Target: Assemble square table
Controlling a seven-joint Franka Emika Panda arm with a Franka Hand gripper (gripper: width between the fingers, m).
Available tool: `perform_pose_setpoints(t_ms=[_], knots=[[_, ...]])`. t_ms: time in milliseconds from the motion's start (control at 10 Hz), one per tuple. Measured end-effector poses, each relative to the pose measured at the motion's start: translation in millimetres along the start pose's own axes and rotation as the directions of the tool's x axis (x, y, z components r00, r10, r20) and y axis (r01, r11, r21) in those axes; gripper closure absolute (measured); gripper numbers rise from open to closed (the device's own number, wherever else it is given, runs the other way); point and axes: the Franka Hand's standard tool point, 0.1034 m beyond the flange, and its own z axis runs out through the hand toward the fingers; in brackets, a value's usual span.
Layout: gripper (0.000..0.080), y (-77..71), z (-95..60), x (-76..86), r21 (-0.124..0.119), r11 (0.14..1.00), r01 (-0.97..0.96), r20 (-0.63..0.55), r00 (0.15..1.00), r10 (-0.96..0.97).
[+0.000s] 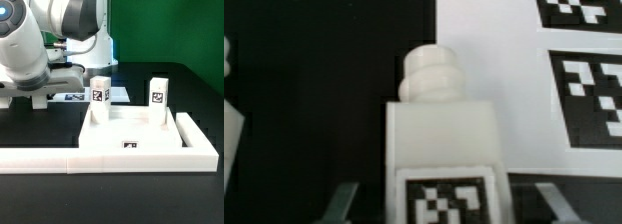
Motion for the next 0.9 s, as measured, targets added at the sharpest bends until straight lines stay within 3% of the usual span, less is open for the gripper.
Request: perform_pose_setpoints(t_ms=[200,500,600,900], knots=[[0.0514,-17.2,-33.4,5.0,0.026,0.999,0.032,0.02,0.999,-0.033],[0.0512,-29.1,-84.2,11.9,0.034,0.998,0.047,-0.012,0.999,-0.047],[0.0512,-29.3,-94.8,8.4,0.053,0.998,0.042,-0.006,0.999,-0.041],[0.0512,-24.2,-103.0,18.5,0.029,0.999,0.036,-0.185,0.982,-0.03]])
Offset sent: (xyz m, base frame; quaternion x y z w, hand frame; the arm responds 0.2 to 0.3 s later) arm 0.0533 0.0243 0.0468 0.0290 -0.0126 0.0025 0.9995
